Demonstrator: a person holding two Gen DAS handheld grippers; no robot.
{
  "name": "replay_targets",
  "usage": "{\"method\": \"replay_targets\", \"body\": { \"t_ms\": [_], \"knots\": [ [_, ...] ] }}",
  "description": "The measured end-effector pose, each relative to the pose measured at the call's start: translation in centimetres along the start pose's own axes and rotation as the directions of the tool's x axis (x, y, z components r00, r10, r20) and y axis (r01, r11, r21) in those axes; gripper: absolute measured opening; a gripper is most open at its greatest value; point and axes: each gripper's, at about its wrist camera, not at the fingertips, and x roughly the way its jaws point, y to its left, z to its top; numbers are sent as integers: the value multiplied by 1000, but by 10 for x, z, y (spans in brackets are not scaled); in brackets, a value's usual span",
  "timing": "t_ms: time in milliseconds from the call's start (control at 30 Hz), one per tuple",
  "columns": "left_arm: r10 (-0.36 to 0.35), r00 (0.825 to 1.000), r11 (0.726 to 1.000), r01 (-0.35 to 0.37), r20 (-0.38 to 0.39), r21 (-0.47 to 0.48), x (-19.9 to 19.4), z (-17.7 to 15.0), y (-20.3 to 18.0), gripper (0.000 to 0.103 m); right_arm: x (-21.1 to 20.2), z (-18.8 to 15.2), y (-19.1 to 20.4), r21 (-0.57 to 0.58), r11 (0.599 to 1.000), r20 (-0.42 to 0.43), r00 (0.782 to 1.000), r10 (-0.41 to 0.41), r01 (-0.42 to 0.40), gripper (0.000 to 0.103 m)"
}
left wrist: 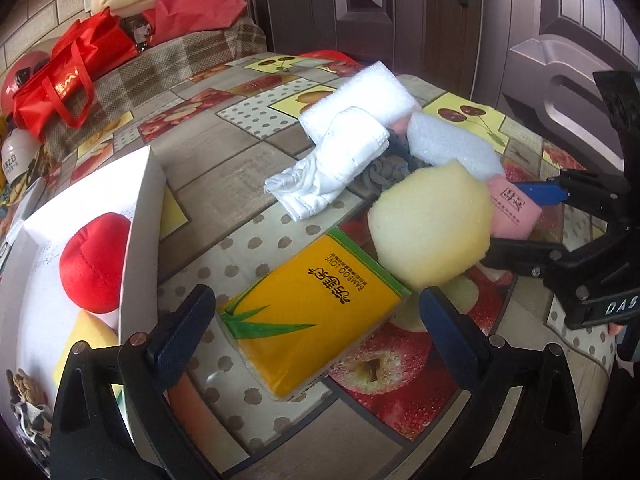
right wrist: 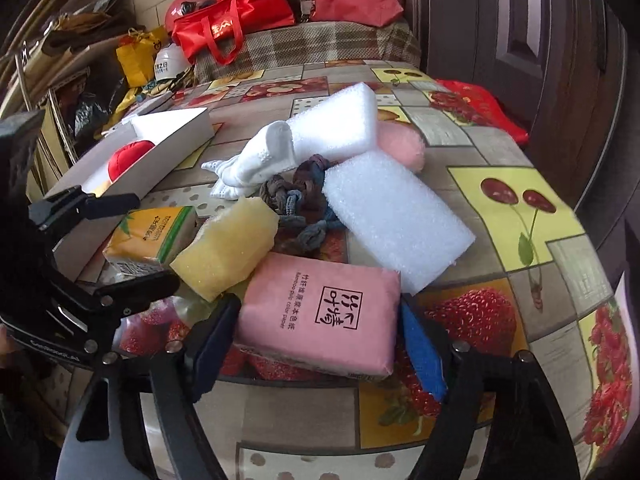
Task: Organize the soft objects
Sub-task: 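Grasp the yellow tissue pack with the left tool while the right tool grasps the pink tissue pack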
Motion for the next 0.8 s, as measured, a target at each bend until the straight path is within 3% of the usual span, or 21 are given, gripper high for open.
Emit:
{"method": "replay_targets", "body": {
  "t_ms": [100, 133, 233, 400, 633, 800],
  "knots": [
    [33, 999, 999, -32, -18, 40, 4, 0, -8, 101, -4, -2, -12, 65, 997, 12, 999, 51, -52, 79],
    [31, 999, 998, -31, -11, 51, 2, -1, -10, 91, -6, -3, -12, 69, 996, 16, 998, 57, -58, 79],
    [34, 999, 997, -34, 7, 70, -1, -1, -13, 86, -9, -4, -12, 73, 995, 28, 998, 63, -65, 78],
    [48, 991, 997, -55, 125, 53, -24, -4, -9, 85, -15, -5, -18, 110, 989, 77, 993, 92, -100, 78],
    [90, 935, 992, -52, 342, -118, -68, -17, 20, 85, -35, -11, -19, 138, 985, 199, 977, 77, -106, 78],
    [139, 898, 986, -86, 418, -142, -87, -26, 24, 85, -49, -8, -16, 163, 979, 320, 945, 62, -120, 78]
  ]
}}
